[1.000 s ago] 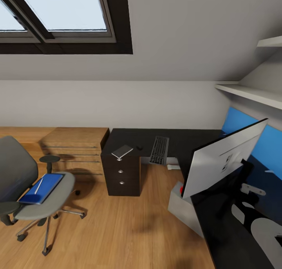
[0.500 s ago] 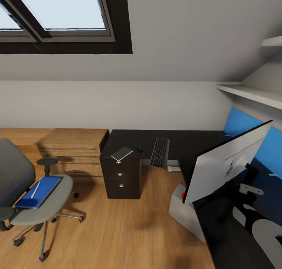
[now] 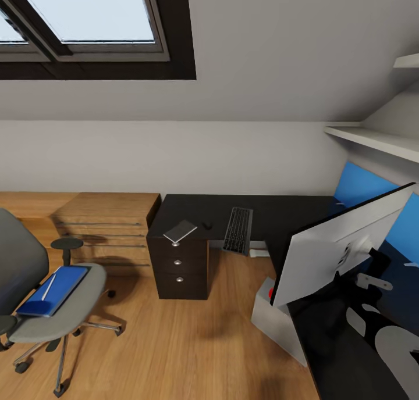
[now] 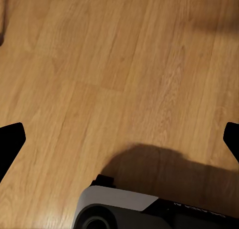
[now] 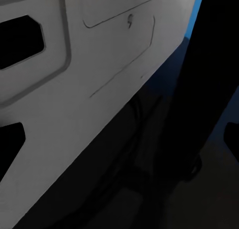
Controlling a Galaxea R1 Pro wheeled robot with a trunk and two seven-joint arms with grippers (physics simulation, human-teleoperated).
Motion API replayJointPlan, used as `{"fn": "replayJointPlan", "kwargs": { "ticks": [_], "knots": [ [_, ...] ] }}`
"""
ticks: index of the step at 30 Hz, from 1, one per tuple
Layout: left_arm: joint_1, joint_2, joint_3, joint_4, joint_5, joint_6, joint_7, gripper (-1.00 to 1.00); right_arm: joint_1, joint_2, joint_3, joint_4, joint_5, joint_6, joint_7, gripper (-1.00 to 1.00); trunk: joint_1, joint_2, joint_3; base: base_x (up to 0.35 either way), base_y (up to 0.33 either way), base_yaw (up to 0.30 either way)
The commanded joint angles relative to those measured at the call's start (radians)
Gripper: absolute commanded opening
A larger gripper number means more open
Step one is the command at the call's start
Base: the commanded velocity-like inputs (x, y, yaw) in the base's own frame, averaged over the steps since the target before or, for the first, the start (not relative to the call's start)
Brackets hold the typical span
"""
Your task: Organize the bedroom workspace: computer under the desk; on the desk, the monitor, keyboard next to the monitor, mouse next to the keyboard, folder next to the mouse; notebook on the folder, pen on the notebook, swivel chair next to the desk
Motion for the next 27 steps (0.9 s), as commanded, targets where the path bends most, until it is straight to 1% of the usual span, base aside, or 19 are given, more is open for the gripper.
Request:
{"fn": "replayJointPlan", "kwargs": {
  "ticks": [1,6,9,12,14,22,24,26,27],
  "knots": [
    [-0.001,0.001,-0.008,0.0,0.009,-0.004,0.008,1.0,-0.001,0.0,-0.007,0.001,0.002,-0.004,0.002,1.0,0.001,-0.002,-0.002,0.019,0.0,0.0],
    [-0.001,0.002,-0.007,0.0,0.01,-0.004,0.006,1.0,-0.001,0.0,-0.008,0.001,0.001,-0.002,-0.001,1.0,0.001,-0.002,-0.002,0.006,0.0,0.0],
    [-0.001,0.002,-0.005,-0.009,0.012,-0.004,0.005,1.0,-0.001,-0.002,-0.01,0.001,-0.001,0.001,-0.015,1.0,0.001,-0.002,-0.002,0.002,0.0,0.0],
    [-0.001,-0.001,-0.003,-0.058,0.014,-0.004,0.006,1.0,-0.001,-0.013,-0.011,0.001,-0.004,0.004,-0.026,1.0,0.001,-0.002,-0.002,0.0,0.0,0.0],
    [-0.001,-0.001,-0.003,-0.071,0.014,-0.004,0.006,1.0,-0.001,-0.016,-0.012,0.001,-0.004,0.004,-0.028,1.0,0.001,-0.002,-0.002,0.0,0.0,0.0],
    [-0.001,-0.003,-0.005,-0.092,0.014,0.003,0.007,1.0,-0.001,-0.031,-0.012,0.001,-0.007,0.006,-0.03,1.0,0.031,-0.058,-0.027,0.0,0.0,0.0],
    [-0.001,-0.008,-0.011,-0.105,0.014,0.022,0.006,1.0,-0.001,-0.036,-0.012,0.001,-0.007,0.006,-0.03,1.0,0.039,-0.072,-0.033,0.0,0.0,0.0],
    [-0.001,-0.015,-0.012,-0.143,0.014,0.073,0.005,1.0,-0.001,-0.037,-0.013,0.001,-0.007,0.006,-0.03,1.0,0.047,-0.086,-0.04,0.0,0.0,0.0],
    [-0.001,-0.018,-0.011,-0.186,0.014,0.136,0.005,1.0,-0.001,-0.037,-0.013,0.001,-0.007,0.006,-0.03,1.0,0.05,-0.093,-0.043,0.0,0.0,0.0]
  ]
}}
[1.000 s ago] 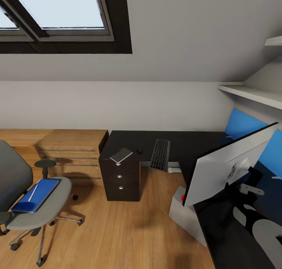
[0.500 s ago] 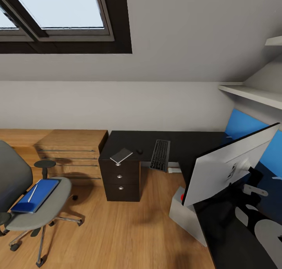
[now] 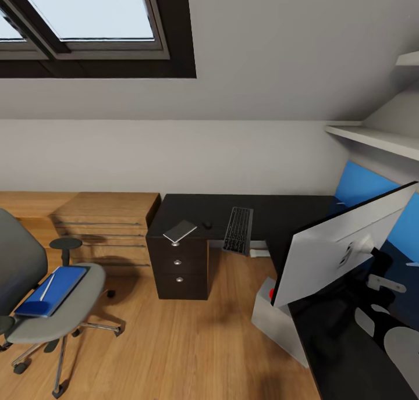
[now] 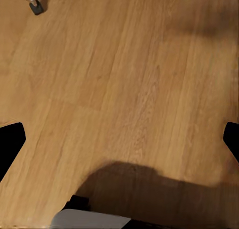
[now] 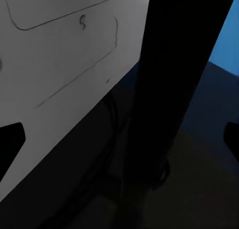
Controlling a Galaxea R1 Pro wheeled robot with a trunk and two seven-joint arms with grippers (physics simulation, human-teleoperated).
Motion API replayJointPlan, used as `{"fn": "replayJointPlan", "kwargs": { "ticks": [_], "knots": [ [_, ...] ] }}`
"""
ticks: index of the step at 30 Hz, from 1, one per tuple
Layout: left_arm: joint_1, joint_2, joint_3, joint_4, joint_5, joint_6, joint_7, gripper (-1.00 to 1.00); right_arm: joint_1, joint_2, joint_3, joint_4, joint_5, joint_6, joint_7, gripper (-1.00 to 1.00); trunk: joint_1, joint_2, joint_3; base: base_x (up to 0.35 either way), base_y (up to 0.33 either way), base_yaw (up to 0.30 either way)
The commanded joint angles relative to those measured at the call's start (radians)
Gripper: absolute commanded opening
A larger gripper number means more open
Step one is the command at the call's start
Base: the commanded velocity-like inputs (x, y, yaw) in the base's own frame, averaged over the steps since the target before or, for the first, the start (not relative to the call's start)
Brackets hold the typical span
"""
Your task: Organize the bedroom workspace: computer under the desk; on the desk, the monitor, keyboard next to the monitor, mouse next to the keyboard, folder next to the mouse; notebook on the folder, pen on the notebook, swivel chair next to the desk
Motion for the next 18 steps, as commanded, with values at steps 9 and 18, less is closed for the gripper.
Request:
{"fn": "replayJointPlan", "kwargs": {
  "ticks": [9,18],
  "knots": [
    [-0.001,-0.005,0.001,-0.516,0.039,0.574,0.006,1.0,-0.001,0.002,-0.01,-0.007,-0.001,0.012,-0.001,1.0,0.035,-0.065,-0.03,0.0,0.0,0.0],
    [-0.001,0.0,-0.003,-0.482,0.158,0.69,0.003,1.0,-0.001,0.002,-0.012,-0.011,-0.004,0.008,-0.002,1.0,0.07,-0.128,-0.059,0.0,0.0,0.0]
  ]
}}
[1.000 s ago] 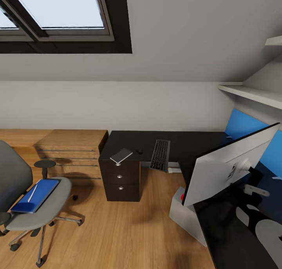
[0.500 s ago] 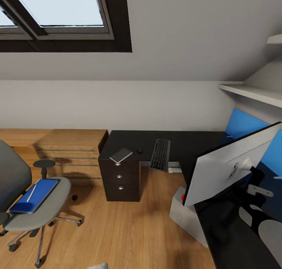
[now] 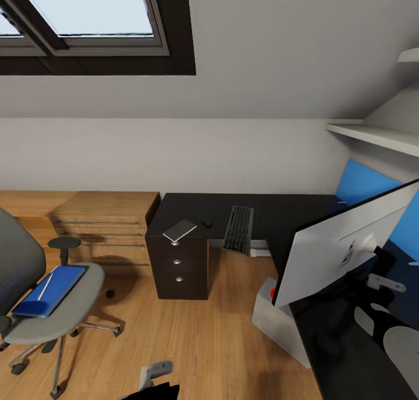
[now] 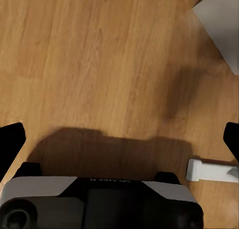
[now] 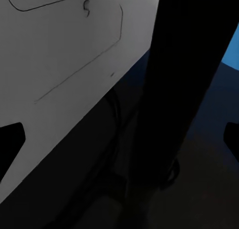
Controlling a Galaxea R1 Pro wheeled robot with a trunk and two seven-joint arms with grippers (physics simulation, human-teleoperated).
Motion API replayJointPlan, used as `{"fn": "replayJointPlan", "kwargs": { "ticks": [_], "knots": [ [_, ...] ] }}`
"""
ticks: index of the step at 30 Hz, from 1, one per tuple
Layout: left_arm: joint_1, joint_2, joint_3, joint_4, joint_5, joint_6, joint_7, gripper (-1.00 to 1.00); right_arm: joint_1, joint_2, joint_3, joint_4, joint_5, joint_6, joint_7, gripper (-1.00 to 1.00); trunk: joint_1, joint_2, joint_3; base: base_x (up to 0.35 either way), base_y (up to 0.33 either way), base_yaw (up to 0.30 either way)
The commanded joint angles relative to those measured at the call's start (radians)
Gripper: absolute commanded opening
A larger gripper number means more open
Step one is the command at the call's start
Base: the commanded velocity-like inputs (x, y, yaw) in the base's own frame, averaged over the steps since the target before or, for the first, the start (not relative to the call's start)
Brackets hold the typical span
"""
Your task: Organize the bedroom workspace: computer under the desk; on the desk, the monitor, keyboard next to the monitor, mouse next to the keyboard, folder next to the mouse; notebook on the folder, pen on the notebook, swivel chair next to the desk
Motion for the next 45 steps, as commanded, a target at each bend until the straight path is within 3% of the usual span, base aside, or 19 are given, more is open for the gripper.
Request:
{"fn": "replayJointPlan", "kwargs": {
  "ticks": [1,9,38,45],
  "knots": [
    [-0.001,0.0,-0.001,0.009,0.012,-0.003,0.009,1.0,-0.001,0.0,-0.007,0.001,0.0,-0.005,0.002,1.0,0.004,-0.009,-0.005,0.0,0.0,0.0],
    [-0.001,-0.001,-0.009,0.052,0.015,-0.145,0.013,1.0,-0.001,0.0,-0.006,0.001,-0.001,-0.01,0.002,1.0,0.035,-0.065,-0.03,0.0,0.0,0.0],
    [-0.001,0.001,-0.008,0.072,0.013,-0.162,0.015,1.0,-0.001,0.0,-0.005,0.001,-0.001,-0.012,0.002,1.0,0.146,-0.268,-0.117,0.0,0.0,-0.019],
    [-0.001,0.001,-0.008,0.072,0.013,-0.162,0.013,1.0,-0.001,0.001,-0.004,0.001,0.0,-0.012,0.003,1.0,0.146,-0.268,-0.111,0.0,0.0,-0.148]
  ]
}}
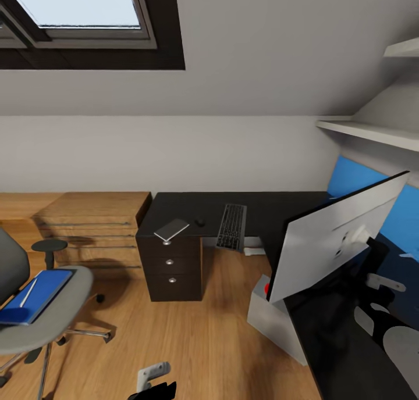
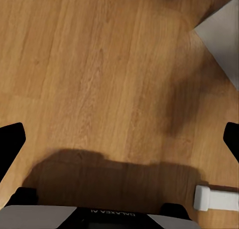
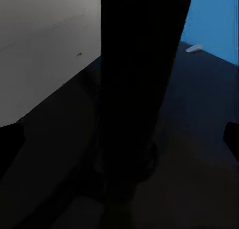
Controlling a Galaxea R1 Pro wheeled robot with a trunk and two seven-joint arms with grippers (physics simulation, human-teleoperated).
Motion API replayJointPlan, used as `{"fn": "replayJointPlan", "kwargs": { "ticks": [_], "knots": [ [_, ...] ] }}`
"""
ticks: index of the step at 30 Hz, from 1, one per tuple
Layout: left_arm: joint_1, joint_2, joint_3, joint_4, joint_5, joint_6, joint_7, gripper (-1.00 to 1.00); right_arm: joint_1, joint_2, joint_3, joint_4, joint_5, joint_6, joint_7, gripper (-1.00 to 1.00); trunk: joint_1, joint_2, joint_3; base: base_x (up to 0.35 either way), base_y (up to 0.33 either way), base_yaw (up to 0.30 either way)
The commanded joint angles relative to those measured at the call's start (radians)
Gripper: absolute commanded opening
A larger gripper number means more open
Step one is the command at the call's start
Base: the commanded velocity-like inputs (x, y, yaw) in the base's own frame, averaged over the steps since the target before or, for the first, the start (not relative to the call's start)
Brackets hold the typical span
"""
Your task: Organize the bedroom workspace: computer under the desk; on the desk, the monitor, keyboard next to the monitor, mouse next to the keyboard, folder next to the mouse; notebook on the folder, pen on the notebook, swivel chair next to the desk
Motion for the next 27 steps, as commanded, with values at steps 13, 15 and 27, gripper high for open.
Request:
{"fn": "replayJointPlan", "kwargs": {
  "ticks": [13,15,27],
  "knots": [
    [0.0,0.0,-0.002,0.029,0.01,0.003,0.008,1.0,-0.001,0.001,-0.009,0.001,0.001,-0.003,0.002,1.0,0.0,-0.001,0.002,0.0,0.0,-0.048],
    [0.0,0.0,-0.002,0.029,0.01,0.003,0.008,1.0,-0.001,0.001,-0.009,0.001,0.001,-0.004,0.002,1.0,0.0,-0.001,0.002,0.0,0.0,-0.001],
    [0.0,0.001,-0.002,0.03,0.009,0.003,0.008,1.0,-0.001,-0.002,-0.009,0.005,0.001,0.002,-0.001,1.0,0.0,-0.001,0.002,0.027,0.0,0.0]
  ]
}}
